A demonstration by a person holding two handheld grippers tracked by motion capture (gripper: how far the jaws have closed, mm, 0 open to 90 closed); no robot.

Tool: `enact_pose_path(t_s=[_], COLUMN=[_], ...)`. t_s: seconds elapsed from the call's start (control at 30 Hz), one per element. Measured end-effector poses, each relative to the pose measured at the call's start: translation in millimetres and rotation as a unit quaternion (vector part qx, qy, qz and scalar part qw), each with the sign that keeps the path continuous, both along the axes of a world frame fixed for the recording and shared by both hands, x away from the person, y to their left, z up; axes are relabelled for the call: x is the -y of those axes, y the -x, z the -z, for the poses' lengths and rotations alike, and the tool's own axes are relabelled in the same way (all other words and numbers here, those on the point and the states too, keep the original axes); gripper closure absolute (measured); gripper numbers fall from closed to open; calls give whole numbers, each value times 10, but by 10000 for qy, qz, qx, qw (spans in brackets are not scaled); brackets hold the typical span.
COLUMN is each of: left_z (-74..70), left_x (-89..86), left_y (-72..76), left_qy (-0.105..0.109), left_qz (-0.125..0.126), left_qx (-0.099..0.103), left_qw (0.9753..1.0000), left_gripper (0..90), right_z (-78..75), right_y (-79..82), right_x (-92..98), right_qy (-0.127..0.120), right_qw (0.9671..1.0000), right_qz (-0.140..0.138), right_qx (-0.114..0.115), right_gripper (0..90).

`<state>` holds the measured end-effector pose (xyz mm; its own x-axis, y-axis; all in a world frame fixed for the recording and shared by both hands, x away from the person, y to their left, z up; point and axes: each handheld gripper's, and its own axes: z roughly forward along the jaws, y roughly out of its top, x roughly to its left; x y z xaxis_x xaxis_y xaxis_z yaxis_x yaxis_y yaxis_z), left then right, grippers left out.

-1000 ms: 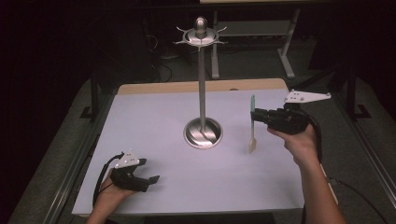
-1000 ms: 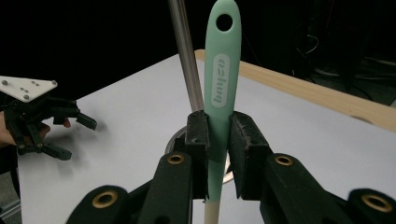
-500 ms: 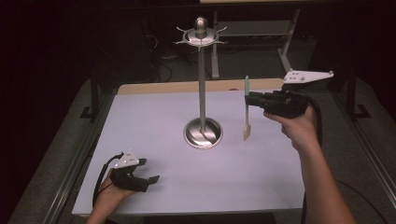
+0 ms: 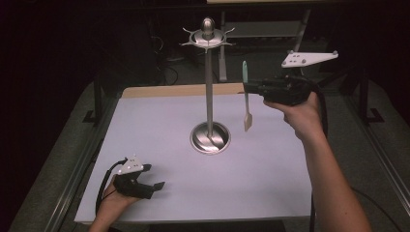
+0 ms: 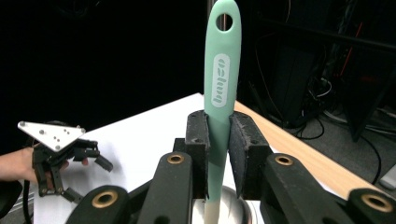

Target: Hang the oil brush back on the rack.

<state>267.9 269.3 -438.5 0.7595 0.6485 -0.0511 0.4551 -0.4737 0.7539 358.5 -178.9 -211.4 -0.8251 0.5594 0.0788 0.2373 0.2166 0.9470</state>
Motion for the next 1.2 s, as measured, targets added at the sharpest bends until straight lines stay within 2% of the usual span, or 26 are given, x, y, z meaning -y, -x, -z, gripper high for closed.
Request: enact_pose_path(t_s=[0.33,0.53,0.8,1.2], left_z=[2,1,1,1], left_x=[-5,-6,-16,-18], left_y=[8,9,10,11], left_qy=[49,44,37,29], left_qz=[-52,-45,-43,-43], left_qx=[-26,-27,-15,-20], left_qw=[10000,10000,10000,10000], left_gripper=[147,147,147,147], right_z=[-225,-305,-353,-347], right_y=[-77,-120,-186,-249], right_x=[-74,-120,-189,-265], right_qy=[-154,-161,-63,52], right_qw=[9996,9996,9998,9999], right_qz=[-73,-79,-80,-91], right_qx=[208,239,193,130], right_gripper=[779,779,779,779])
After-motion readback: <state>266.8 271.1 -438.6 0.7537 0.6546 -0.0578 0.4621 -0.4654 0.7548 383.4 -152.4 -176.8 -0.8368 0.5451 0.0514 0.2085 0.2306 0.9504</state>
